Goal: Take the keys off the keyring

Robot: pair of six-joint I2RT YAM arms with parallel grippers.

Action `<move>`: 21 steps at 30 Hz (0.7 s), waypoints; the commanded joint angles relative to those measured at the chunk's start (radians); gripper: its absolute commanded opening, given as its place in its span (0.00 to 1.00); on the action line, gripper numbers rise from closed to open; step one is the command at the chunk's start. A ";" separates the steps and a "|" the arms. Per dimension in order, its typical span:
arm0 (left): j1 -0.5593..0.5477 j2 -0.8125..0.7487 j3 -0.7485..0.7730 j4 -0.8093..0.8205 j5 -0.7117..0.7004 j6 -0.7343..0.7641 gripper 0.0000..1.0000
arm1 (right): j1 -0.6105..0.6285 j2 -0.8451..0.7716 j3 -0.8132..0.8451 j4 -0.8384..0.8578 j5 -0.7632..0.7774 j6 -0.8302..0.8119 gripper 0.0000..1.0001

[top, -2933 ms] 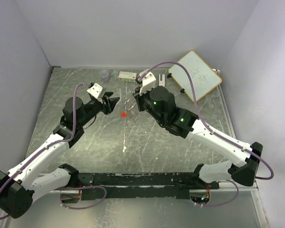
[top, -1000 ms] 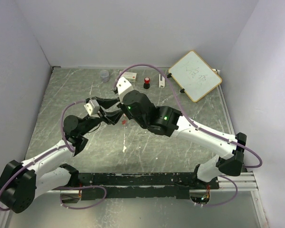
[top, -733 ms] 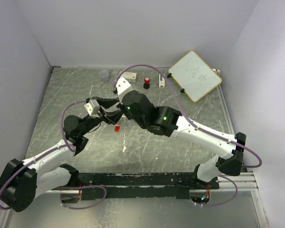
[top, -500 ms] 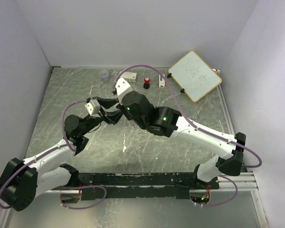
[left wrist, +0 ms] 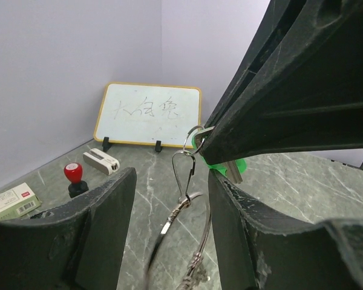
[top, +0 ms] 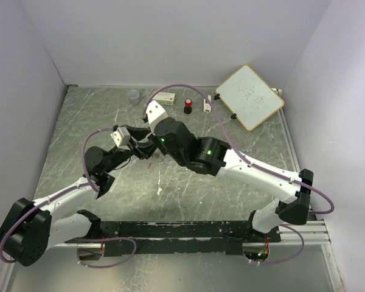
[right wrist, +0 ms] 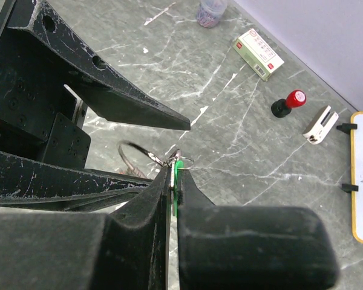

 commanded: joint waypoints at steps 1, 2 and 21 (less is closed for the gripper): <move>-0.007 0.000 -0.008 0.056 -0.007 0.016 0.61 | 0.014 0.001 0.032 0.008 -0.001 -0.010 0.00; -0.006 0.002 -0.007 0.057 -0.008 0.016 0.61 | 0.015 0.002 0.032 0.009 -0.002 -0.010 0.00; -0.007 0.015 -0.018 0.088 -0.026 0.011 0.56 | 0.024 0.009 0.034 0.008 -0.001 -0.015 0.00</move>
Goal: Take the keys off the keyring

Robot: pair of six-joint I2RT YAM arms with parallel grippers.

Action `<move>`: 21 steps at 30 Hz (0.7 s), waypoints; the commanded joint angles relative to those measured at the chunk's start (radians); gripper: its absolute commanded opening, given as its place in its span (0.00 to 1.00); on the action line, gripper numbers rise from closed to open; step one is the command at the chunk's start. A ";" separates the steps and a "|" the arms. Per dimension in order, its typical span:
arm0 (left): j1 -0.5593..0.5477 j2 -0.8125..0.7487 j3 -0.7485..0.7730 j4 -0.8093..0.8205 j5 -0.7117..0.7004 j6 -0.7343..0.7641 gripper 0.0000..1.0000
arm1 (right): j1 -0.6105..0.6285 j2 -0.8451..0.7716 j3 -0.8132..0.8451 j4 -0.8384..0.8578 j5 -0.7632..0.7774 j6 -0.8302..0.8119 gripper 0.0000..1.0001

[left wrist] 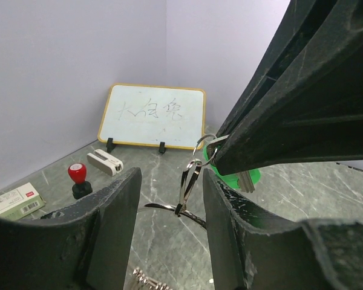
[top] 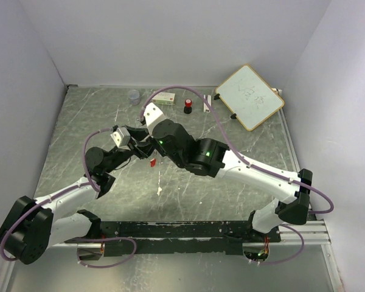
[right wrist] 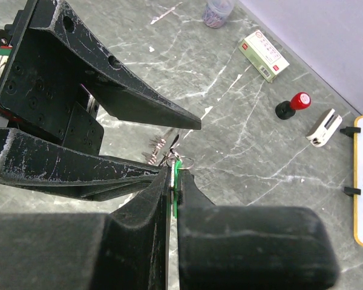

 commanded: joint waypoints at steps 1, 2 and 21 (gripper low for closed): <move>-0.007 -0.004 -0.009 0.055 -0.011 0.010 0.56 | 0.008 0.006 0.035 0.008 0.000 -0.008 0.00; -0.007 -0.004 -0.010 0.057 -0.010 0.010 0.56 | 0.008 0.007 0.035 0.007 0.001 -0.008 0.00; -0.007 -0.030 -0.027 0.059 -0.021 0.013 0.56 | 0.011 0.018 0.042 0.008 0.002 0.000 0.00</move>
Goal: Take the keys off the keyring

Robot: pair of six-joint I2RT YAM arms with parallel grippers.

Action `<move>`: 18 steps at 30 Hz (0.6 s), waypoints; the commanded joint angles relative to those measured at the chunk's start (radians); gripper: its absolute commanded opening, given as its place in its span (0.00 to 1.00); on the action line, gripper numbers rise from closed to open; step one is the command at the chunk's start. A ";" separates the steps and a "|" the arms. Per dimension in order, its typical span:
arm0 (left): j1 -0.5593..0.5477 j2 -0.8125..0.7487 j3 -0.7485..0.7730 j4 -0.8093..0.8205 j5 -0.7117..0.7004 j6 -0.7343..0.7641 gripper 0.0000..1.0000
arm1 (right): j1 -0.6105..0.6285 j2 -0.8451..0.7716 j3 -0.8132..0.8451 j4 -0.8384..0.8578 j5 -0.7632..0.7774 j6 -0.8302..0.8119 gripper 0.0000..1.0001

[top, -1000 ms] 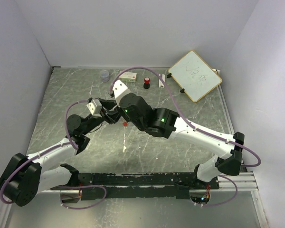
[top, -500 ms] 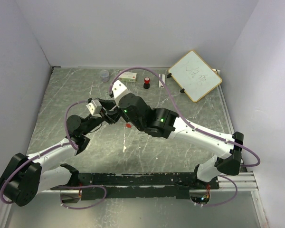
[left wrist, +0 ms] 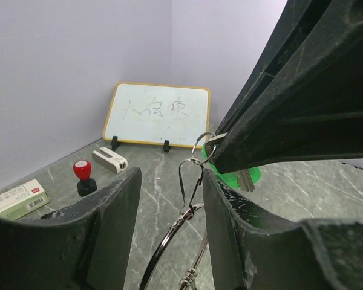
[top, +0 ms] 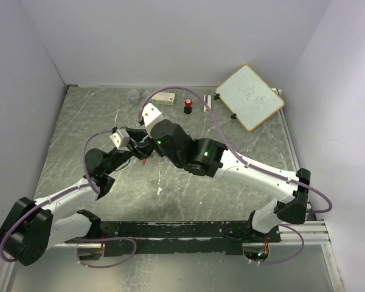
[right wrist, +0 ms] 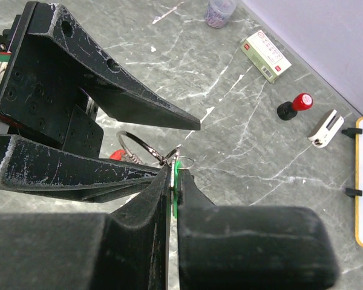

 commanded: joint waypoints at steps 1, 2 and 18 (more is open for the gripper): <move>-0.007 -0.020 -0.009 0.054 -0.004 0.010 0.55 | 0.009 0.005 0.033 0.008 0.002 -0.001 0.00; -0.007 -0.020 -0.011 0.055 -0.005 0.010 0.55 | 0.009 0.007 0.032 0.007 0.001 -0.002 0.00; -0.007 -0.006 -0.007 0.065 0.010 0.015 0.40 | 0.013 0.011 0.036 0.008 0.003 -0.005 0.00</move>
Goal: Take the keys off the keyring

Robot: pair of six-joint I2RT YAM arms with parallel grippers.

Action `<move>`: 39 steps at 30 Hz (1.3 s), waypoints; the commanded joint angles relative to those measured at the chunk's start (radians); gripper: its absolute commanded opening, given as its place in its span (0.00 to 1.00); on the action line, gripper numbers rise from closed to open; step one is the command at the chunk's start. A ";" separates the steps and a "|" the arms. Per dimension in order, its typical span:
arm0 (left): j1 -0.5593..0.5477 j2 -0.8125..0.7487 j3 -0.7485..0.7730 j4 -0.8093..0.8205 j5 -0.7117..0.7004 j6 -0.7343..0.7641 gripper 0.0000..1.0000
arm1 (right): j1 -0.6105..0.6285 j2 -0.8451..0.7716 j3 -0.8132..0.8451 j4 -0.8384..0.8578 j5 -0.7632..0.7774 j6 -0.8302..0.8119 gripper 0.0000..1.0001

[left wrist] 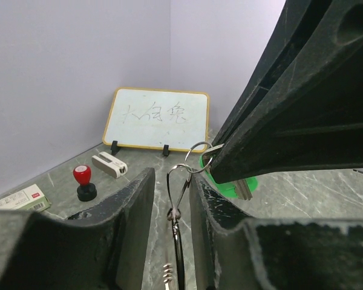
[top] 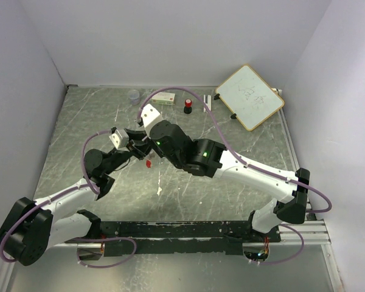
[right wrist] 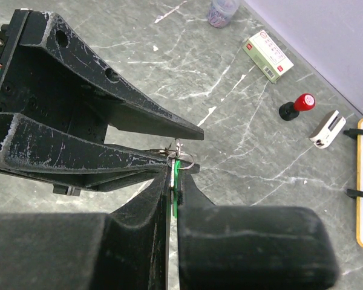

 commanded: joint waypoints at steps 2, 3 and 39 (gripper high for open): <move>-0.006 -0.004 -0.003 0.042 0.016 0.014 0.35 | 0.008 0.008 0.036 0.009 0.006 -0.006 0.00; -0.007 -0.005 -0.001 0.039 0.020 0.016 0.33 | 0.007 0.007 0.034 0.009 0.007 -0.007 0.00; -0.006 -0.017 0.004 -0.086 -0.055 0.074 0.32 | 0.008 -0.036 0.006 0.047 0.065 -0.023 0.00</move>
